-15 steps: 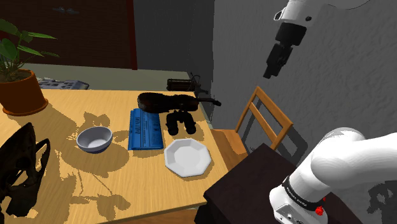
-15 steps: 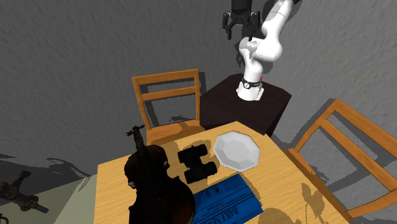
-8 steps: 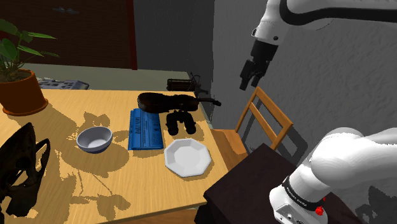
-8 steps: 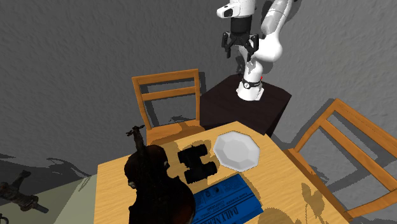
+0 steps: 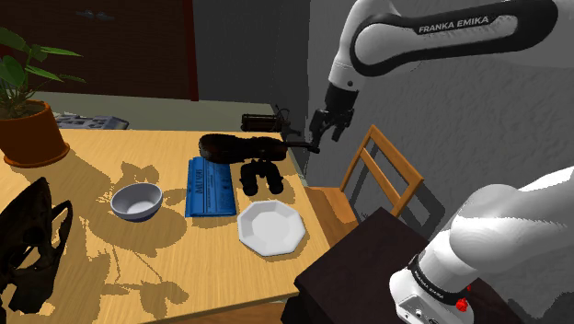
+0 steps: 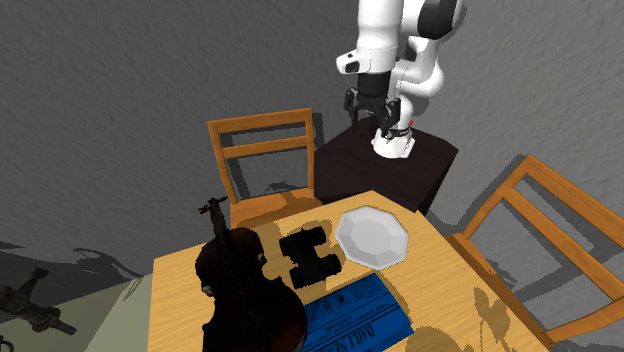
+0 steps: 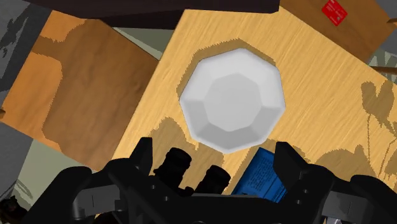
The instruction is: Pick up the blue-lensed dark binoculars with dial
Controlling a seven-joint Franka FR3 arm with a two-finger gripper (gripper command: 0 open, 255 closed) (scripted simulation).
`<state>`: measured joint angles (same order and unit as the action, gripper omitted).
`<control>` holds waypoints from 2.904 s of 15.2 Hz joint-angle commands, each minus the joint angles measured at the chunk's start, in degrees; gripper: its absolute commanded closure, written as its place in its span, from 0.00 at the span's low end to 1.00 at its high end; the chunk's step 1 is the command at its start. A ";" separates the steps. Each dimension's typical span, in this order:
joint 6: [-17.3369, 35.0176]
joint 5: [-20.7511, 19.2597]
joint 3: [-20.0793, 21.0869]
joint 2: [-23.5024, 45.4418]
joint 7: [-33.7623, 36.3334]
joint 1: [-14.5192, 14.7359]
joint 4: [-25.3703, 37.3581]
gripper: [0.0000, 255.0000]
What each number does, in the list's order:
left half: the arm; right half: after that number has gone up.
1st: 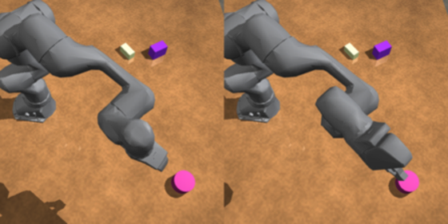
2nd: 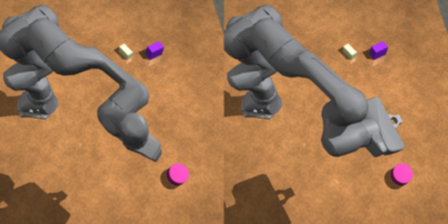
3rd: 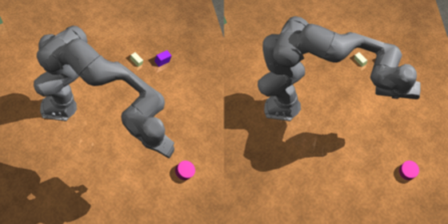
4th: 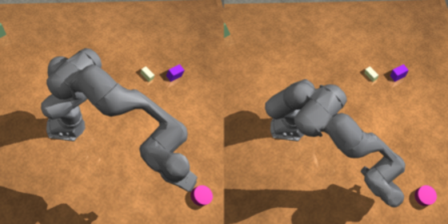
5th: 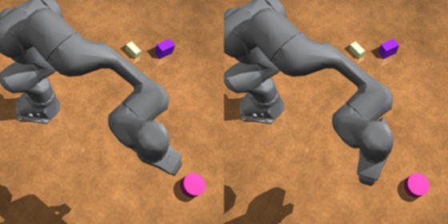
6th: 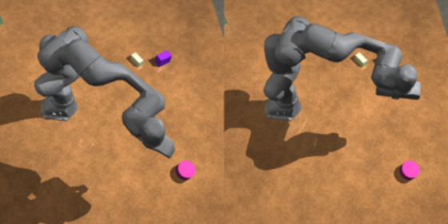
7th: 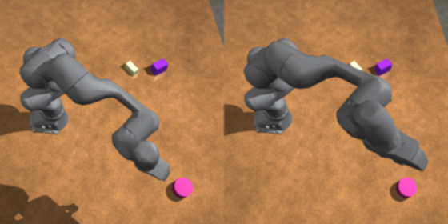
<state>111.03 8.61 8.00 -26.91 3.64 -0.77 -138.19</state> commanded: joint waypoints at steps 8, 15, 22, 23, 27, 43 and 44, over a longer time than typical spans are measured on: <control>15.60 -2.81 5.01 18.41 9.50 -0.55 3.62 0.00; 23.77 -9.22 6.09 34.46 18.56 -0.02 11.33 0.00; 27.81 -15.60 3.73 50.53 26.70 2.94 22.91 0.00; 28.07 -16.25 3.24 52.80 27.62 3.47 24.87 0.00; 28.38 -18.06 1.35 61.54 30.56 5.47 33.20 0.00; 32.12 -18.96 0.49 66.13 31.07 6.01 34.05 1.00; 32.07 -18.95 0.49 66.17 31.05 6.00 34.13 1.00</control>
<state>143.02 -10.32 8.57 39.08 34.71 5.28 -104.09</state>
